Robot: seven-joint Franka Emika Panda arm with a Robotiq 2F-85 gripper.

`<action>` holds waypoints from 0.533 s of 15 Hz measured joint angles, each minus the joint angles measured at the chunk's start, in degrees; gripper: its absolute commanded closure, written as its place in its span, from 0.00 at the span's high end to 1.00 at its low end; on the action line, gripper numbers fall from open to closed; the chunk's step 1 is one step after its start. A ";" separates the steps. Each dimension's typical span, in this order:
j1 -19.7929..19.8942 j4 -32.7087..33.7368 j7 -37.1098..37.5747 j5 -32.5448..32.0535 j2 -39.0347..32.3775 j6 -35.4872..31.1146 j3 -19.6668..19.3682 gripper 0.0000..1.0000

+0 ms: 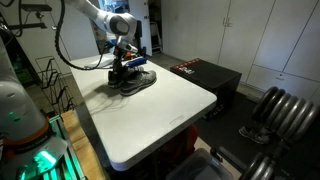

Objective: Pick up the top sneaker and put it on the table, pick up the left sneaker and put it on top of the right sneaker

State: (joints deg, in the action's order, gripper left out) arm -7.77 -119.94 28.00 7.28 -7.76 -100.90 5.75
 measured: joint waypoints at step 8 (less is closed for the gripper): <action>-0.03 -0.14 -5.26 0.00 0.60 -2.91 0.10 0.03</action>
State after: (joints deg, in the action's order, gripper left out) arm -7.80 -120.08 22.75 7.27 -7.16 -103.82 5.85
